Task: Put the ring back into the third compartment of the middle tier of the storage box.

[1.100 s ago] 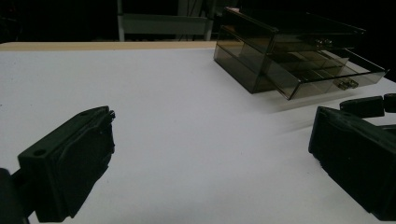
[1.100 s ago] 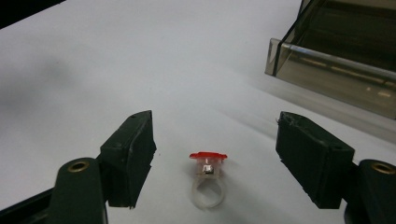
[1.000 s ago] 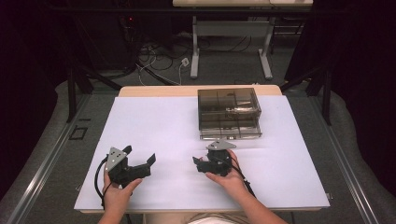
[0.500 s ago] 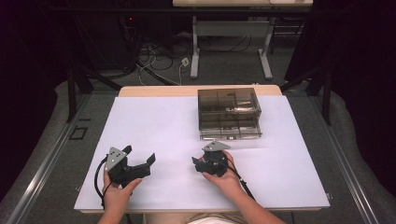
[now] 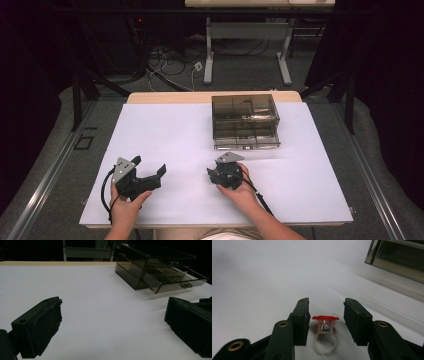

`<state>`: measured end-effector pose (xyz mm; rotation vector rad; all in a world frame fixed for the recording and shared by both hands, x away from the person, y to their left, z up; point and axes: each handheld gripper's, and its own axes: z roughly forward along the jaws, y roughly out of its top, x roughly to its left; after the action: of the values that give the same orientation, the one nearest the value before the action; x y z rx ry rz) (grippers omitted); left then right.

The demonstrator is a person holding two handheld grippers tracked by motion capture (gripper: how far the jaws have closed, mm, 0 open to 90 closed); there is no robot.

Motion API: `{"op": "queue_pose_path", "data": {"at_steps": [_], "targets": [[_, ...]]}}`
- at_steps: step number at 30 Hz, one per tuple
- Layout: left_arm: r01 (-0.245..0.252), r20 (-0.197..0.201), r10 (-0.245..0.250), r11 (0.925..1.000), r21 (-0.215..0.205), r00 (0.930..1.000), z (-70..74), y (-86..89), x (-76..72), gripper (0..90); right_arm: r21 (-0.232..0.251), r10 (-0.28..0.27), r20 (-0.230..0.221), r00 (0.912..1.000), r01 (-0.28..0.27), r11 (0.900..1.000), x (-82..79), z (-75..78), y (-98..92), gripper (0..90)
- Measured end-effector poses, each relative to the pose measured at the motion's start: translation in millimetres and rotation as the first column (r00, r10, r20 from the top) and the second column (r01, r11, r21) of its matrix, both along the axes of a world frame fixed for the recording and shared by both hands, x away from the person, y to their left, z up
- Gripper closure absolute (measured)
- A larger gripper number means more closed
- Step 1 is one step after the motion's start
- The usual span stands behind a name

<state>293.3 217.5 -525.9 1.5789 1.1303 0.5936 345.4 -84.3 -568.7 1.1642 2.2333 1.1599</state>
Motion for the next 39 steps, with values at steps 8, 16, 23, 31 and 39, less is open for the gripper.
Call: {"op": "queue_pose_path", "data": {"at_steps": [8,16,23,31,39], "targets": [[-0.001,-0.002,0.001,1.0,-0.003,1.0,-0.2,0.6,0.3,1.3,-0.017,0.007,-0.017,0.9998,-0.007,1.0,-1.3,0.8,0.7,66.0],[-0.002,-0.001,0.002,1.0,-0.002,1.0,-0.2,0.7,0.3,1.3,-0.01,0.01,-0.019,0.9998,-0.011,1.0,-2.1,1.0,1.1,66.5],[-0.002,-0.002,0.002,1.0,-0.001,1.0,-0.2,0.9,0.4,1.3,0.005,0.007,-0.014,0.9999,-0.007,1.0,-3.9,3.1,0.9,66.6],[-0.002,-0.001,0.002,1.0,-0.002,1.0,-0.2,0.9,0.3,1.3,0.038,0.001,0.021,0.9998,-0.002,0.999,-3.8,6.4,-1.3,66.8],[-0.002,-0.001,0.002,1.0,-0.002,1.0,-0.2,1.0,0.4,1.3,0.058,-0.01,0.036,0.9993,0.008,0.998,-3.5,9.6,-3.9,66.8]]}}
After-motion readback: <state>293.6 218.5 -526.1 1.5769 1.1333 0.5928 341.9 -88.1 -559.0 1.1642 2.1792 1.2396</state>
